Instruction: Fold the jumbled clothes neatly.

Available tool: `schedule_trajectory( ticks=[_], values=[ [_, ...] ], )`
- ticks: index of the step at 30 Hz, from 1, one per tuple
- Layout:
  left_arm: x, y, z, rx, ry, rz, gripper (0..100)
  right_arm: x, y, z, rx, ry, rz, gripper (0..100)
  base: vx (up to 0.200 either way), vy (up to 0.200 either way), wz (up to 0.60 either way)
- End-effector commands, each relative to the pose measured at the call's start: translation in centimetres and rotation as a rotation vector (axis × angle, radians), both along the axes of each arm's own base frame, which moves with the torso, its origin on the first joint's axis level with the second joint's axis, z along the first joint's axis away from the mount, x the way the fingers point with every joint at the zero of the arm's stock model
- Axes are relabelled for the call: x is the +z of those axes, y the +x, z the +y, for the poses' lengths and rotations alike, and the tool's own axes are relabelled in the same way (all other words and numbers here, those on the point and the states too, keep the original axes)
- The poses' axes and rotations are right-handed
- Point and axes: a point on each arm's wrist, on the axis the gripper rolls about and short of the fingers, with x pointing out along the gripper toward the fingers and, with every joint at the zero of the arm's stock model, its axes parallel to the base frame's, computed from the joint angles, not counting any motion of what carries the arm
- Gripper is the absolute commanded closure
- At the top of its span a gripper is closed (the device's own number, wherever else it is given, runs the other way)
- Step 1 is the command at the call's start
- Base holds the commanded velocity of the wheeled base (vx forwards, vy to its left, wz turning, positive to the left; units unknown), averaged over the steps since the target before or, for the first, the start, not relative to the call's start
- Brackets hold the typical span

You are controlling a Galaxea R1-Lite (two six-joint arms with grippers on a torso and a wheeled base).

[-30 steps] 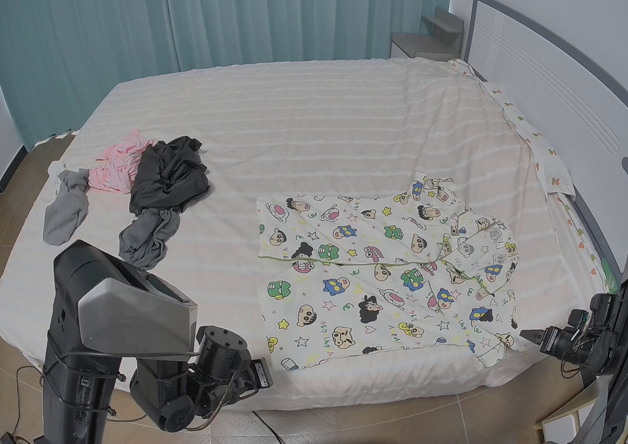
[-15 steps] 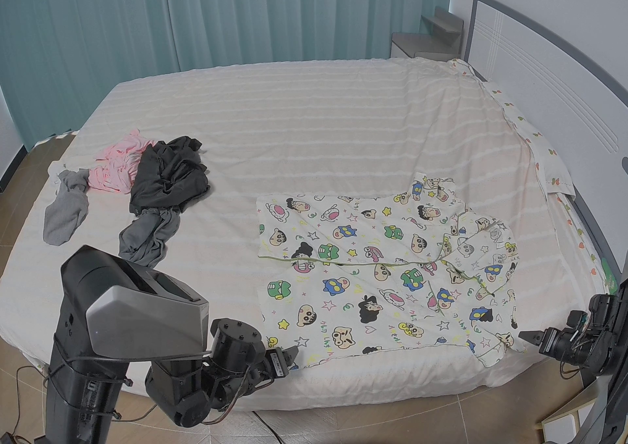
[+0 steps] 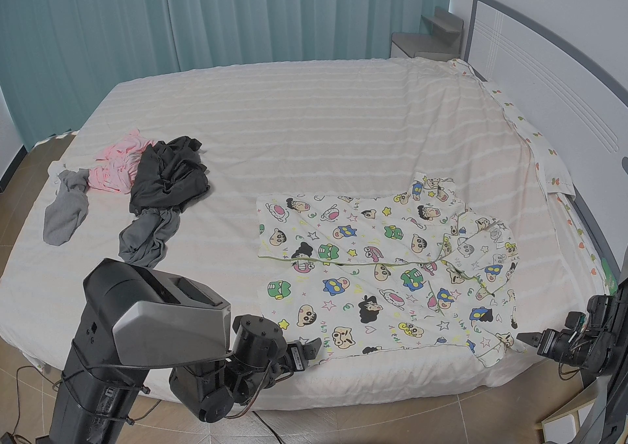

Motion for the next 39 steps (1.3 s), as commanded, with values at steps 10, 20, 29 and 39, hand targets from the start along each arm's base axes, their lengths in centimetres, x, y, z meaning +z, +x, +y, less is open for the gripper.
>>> schedule_trajectory(
  ticks=[10, 20, 29, 39],
  values=[
    [-0.5, -0.4, -0.7, -0.02, 0.034, 0.035, 100, 0.0, -0.4, 0.2, 0.001, 0.008, 0.016, 0, 0.0, 0.0, 0.0],
    [0.1, -2.2, 1.2, 0.035, 0.087, 0.07, 100, 0.1, -0.4, 0.1, -0.002, 0.002, 0.005, 0, 0.0, 0.0, 0.0],
    [0.5, -2.9, 1.9, 0.042, 0.08, 0.067, 100, 0.1, -0.3, 0.1, -0.003, -0.001, -0.002, 0, 0.0, 0.0, 0.0],
    [-0.3, -2.3, 1.3, 0.037, 0.078, 0.062, 100, 0.1, -0.3, 0.1, -0.003, 0.0, 0.001, 0, 0.0, 0.0, 0.0]
  ],
)
